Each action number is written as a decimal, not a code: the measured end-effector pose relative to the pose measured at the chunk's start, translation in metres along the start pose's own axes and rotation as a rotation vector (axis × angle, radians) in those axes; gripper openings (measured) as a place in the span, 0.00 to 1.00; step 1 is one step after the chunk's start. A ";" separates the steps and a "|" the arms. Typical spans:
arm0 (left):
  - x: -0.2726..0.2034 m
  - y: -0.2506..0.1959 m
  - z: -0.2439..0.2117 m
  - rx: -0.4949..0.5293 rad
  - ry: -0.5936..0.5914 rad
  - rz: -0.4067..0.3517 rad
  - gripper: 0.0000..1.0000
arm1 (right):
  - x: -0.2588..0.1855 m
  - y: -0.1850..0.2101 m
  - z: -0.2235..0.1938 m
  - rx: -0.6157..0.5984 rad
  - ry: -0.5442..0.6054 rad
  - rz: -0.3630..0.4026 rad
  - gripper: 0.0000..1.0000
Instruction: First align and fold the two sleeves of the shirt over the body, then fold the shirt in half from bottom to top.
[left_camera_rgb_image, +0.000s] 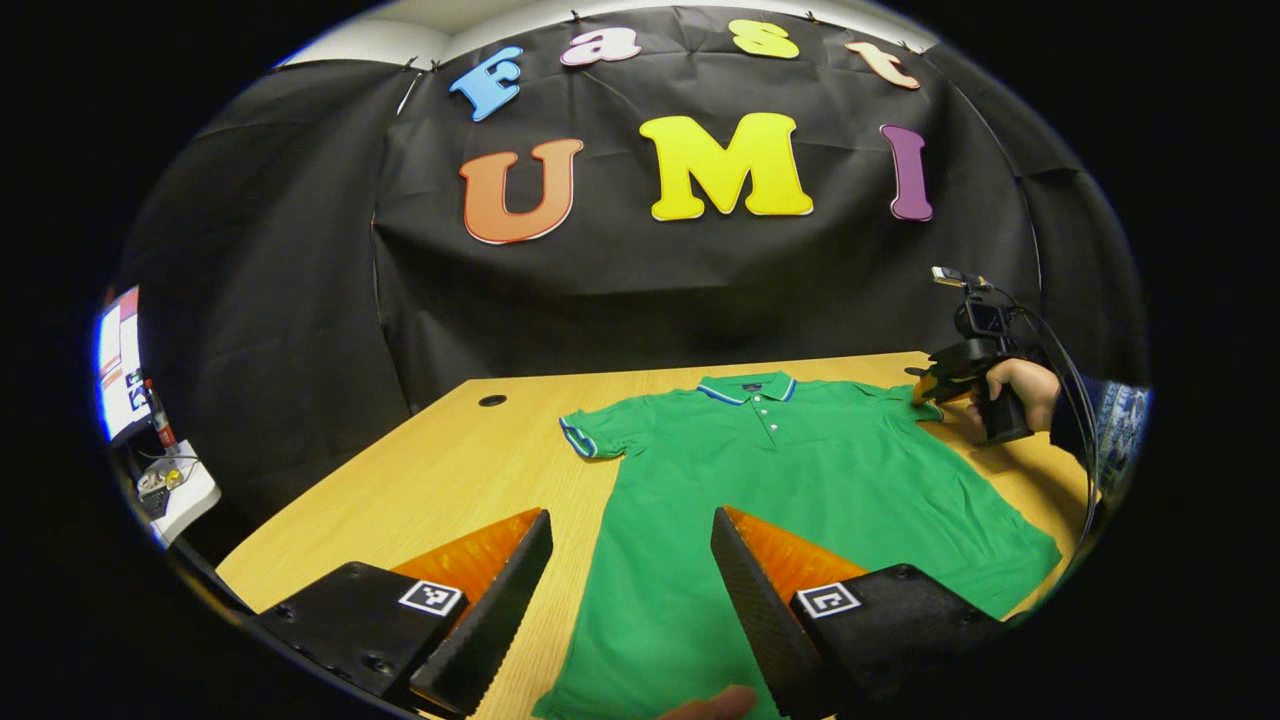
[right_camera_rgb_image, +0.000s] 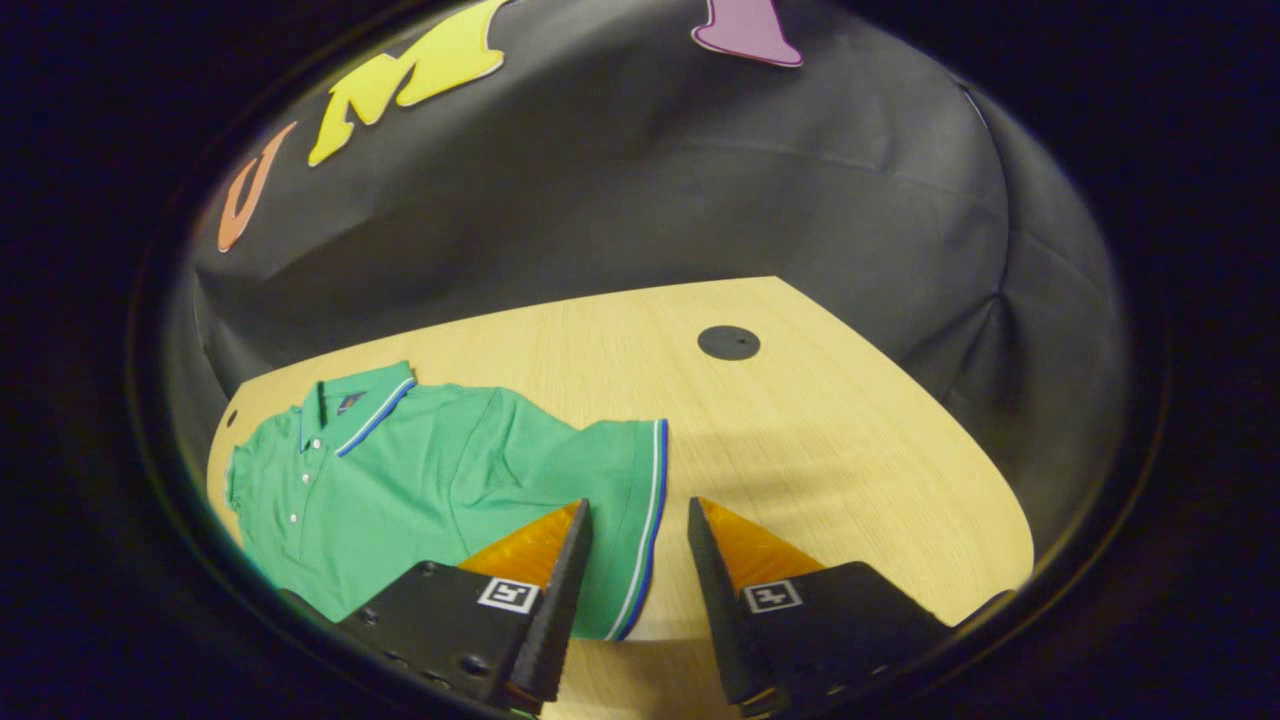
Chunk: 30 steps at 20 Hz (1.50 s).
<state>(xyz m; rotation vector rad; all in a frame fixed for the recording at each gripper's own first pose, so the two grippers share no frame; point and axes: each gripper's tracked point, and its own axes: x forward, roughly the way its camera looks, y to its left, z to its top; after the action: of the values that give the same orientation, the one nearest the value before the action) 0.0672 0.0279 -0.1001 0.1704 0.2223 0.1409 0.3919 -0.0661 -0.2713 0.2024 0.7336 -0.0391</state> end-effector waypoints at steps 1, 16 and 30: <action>0.002 -0.001 -0.004 -0.007 0.015 -0.002 1.00 | -0.003 0.001 0.003 0.039 -0.003 0.010 0.41; 0.008 0.005 -0.011 -0.017 0.045 0.013 1.00 | -0.047 0.065 0.037 -0.167 -0.111 0.056 0.00; -0.012 0.028 0.018 -0.082 -0.002 0.092 1.00 | -0.131 0.200 0.034 -0.309 -0.217 0.236 0.81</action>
<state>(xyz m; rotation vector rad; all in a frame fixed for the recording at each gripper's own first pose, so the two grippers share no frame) 0.0564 0.0504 -0.0755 0.0988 0.2063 0.2407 0.3386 0.1184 -0.1252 -0.0123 0.4878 0.2722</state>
